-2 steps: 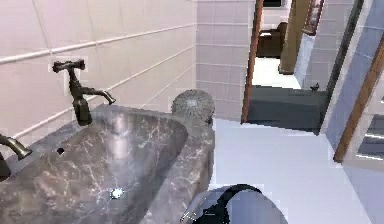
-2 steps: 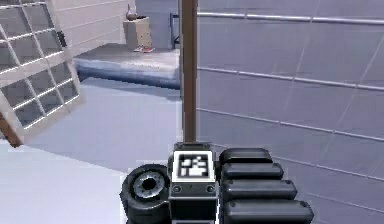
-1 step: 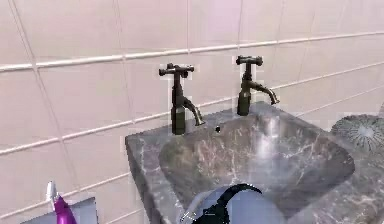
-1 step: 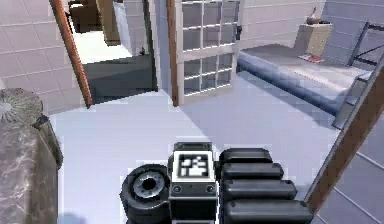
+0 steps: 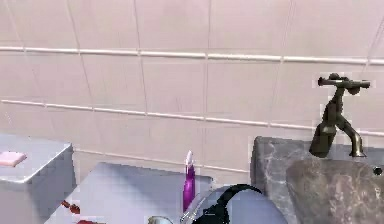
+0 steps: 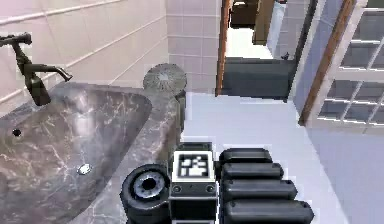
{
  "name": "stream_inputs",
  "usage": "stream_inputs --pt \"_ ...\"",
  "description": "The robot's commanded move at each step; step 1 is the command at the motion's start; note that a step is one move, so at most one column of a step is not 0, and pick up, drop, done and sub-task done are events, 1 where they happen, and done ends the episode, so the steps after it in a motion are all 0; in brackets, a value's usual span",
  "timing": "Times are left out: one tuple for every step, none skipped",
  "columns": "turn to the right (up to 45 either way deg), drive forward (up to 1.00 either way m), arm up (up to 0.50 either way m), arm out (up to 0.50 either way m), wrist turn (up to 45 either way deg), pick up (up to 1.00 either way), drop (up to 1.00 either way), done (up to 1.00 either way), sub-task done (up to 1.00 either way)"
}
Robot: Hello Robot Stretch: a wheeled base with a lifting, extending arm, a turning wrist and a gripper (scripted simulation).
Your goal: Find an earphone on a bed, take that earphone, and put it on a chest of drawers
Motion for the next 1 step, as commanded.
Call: stream_inputs --pt "45.0 0.0 0.0 0.0 0.0 0.0 0.0 0.0 0.0"
